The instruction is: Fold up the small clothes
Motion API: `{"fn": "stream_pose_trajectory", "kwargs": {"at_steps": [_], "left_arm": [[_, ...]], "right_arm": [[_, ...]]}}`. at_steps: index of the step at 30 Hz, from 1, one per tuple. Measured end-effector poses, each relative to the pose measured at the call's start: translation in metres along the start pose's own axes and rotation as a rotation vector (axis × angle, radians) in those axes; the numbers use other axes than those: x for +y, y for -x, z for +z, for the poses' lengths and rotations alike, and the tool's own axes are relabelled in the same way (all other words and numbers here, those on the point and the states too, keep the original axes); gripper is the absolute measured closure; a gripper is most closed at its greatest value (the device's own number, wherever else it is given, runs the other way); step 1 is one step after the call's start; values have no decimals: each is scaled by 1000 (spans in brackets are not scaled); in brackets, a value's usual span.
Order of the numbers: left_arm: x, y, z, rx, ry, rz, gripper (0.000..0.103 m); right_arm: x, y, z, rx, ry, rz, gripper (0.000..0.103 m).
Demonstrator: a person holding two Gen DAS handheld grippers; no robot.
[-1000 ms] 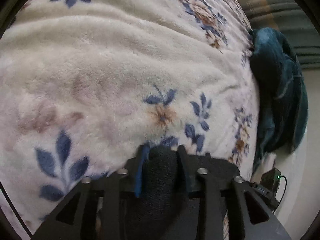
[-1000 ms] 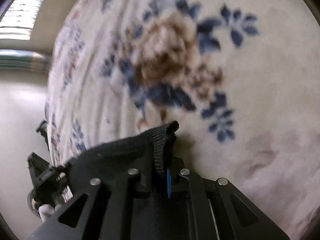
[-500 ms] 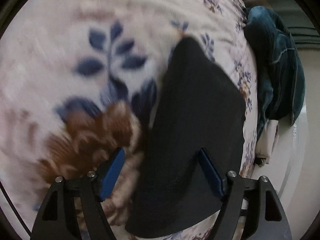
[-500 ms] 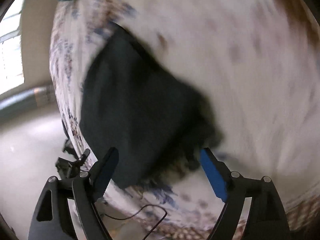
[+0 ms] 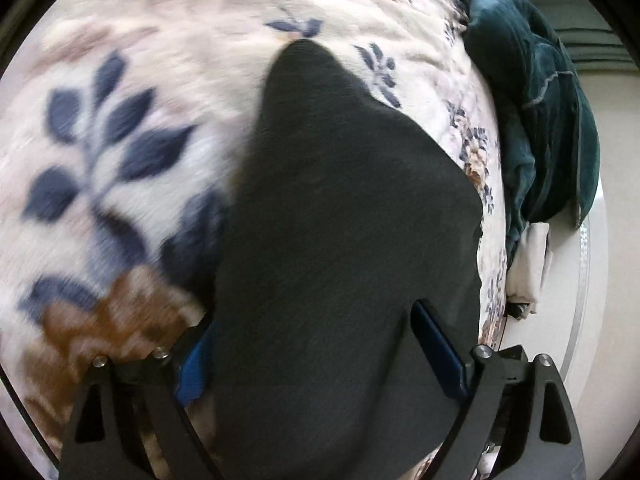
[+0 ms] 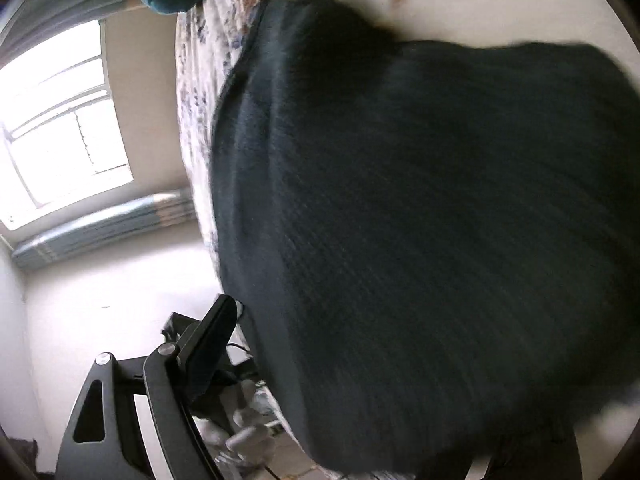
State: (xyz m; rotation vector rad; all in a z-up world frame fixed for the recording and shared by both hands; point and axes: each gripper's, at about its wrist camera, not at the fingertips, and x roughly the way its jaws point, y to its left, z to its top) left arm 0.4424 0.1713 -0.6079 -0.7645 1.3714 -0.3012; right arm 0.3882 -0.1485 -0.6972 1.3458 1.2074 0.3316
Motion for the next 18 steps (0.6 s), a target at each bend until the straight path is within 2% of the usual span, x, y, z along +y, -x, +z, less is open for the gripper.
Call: {"fn": "stream_pose_trajectory", "kwargs": {"at_steps": [2,8,9,10,11,13,14,16,18], "left_arm": [[-4,-4,4,-2,-6,5,14],[-15,-8,9,-30,-52,21,14],[-16,-7,8,-38,-65,27,14],[-18,-7,5,-50,-80,41,15],[-22,-6,2,-67,-100,57,19],[-25,-3,0,-94,-118,64,49],[-26,0,-3,-105,-125,60,54],[-28,7,-4,-125,-128,62,70],[-32,15,-5,-136,-127,58,76]], "right_arm": [[3,-4,3,0,6,34,16],[14,-20,12,-12,14,6,17],[14,-18,11,-15,15,-4,19],[14,-18,10,-18,15,-17,28],[12,-16,9,-24,12,-30,43],[7,-15,9,-30,0,-51,61],[6,-14,8,-35,-5,-48,64],[9,-12,6,-44,4,-62,69],[13,-10,3,-52,10,-76,71]]}}
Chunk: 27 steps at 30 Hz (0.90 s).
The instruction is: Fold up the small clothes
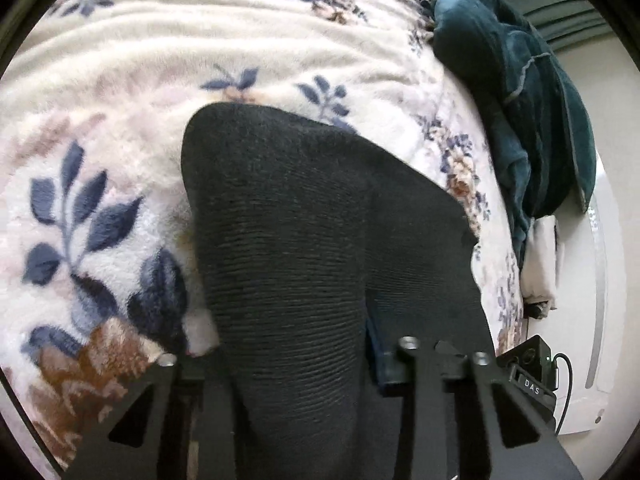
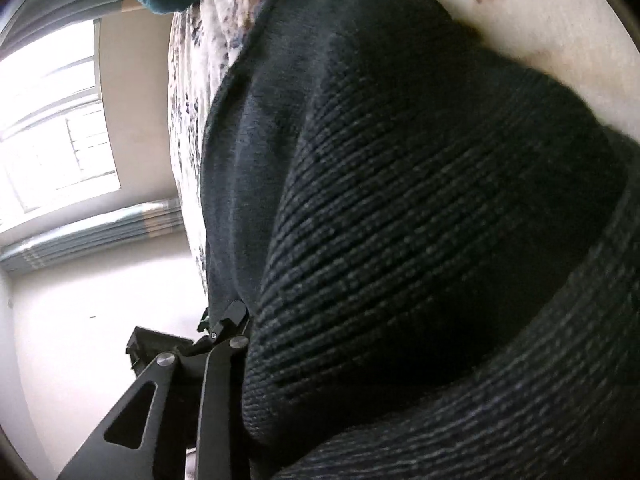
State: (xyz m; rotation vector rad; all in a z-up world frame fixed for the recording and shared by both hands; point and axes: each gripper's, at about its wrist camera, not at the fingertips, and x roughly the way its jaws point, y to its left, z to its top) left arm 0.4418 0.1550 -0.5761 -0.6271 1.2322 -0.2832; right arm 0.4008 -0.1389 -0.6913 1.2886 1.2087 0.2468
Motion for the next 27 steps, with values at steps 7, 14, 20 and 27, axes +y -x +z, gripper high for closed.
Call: {"fn": "stream_pose_trajectory", "kwargs": {"at_steps": [7,14,20,27], "left_arm": [[-31,39,13,-59,-17,-58,83],[-61,69,83,-106,-39,-140,83],[-87,62,184,-120,-124,-144,83],[-88,13,304,-79,-201,-104,83]], "right_arm": [[37,22,-10,-24,41,15,76],[119,48,0,-78,164,75,77],[187,33,44,-139,231,112,77],[243,-32,126,-217,257,122,77]]}}
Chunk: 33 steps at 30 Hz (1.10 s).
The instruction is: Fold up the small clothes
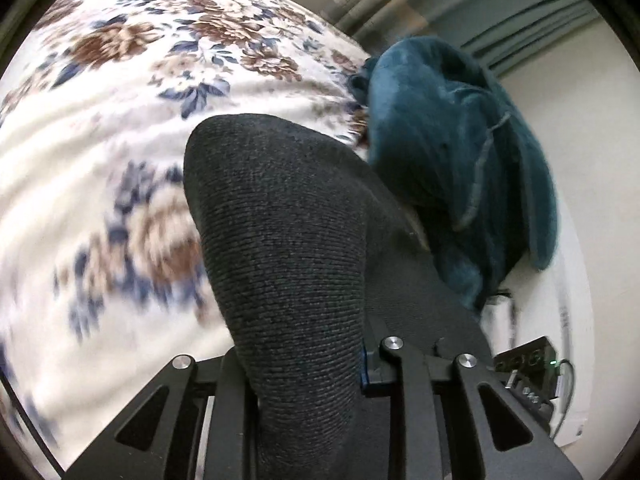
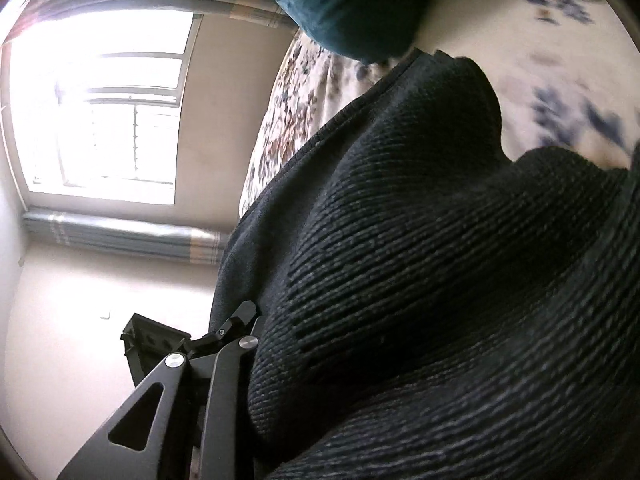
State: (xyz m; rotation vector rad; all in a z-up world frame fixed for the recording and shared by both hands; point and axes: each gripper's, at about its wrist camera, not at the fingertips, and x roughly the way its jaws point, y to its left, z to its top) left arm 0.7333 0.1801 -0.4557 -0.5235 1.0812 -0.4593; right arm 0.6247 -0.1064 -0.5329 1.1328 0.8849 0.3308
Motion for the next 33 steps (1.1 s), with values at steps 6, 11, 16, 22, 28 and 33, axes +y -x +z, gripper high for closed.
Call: {"fn": "stream_pose_trajectory", "kwargs": {"at_steps": [6,11,16,22,28,33], "left_arm": [[57,-70,45,107,11,54,83],[99,-98,32,177,39,103,76],[97,-88,22,187,50,108,67],[70,-59,8,129,1,245,57],[22,-9,-36,52,-79,443,12],[-21,21,-73,9,-127,586,6]], "right_arm": [[-18,-67,35,-34,-40,-40,77],[-40,-120,40,37,-66,-137,70],[-70,-86,30,135,-100,-205,56],[-87,-30,36,84,-77,-359,56],[-54,-3,41,76,103,-586,56],[12,3,22,71,397,-873,0]]}}
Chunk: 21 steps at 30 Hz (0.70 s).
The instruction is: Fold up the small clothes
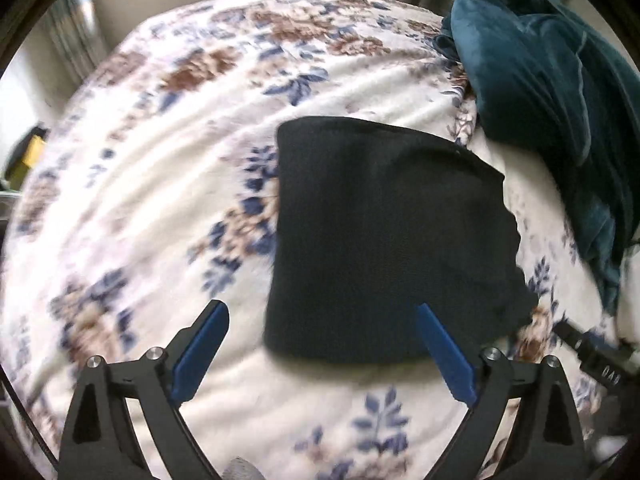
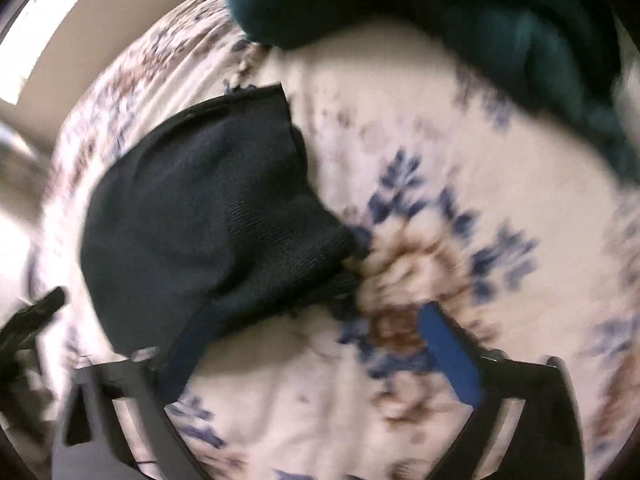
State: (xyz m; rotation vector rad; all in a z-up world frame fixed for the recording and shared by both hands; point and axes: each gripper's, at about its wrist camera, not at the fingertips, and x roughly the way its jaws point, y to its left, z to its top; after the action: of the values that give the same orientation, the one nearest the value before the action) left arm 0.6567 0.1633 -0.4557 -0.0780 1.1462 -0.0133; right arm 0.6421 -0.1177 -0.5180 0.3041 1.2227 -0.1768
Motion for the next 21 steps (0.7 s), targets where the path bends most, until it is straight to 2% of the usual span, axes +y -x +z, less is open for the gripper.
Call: {"fn": "stream_pose_trajectory", "kwargs": {"at_steps": [3,8,11,15,21], "left_arm": [[-10,37,-17,-16,2,21,6],[-26,96,-32,-56,7,51,6],[-30,141,-39,-100,14,69,6],[-36,206,-54,-159,23,73,6],[-47,312,-86,-253,20,74,6]], "right_arm": [[8,36,-4,-62,79,-108,0],[21,115,-12,-165,175,-182,0],[29,166,-25,-200,208,-188,0],[31,257,-47,-274,247,-193,0],[33,378,-83,-369,279,-162,0]]}}
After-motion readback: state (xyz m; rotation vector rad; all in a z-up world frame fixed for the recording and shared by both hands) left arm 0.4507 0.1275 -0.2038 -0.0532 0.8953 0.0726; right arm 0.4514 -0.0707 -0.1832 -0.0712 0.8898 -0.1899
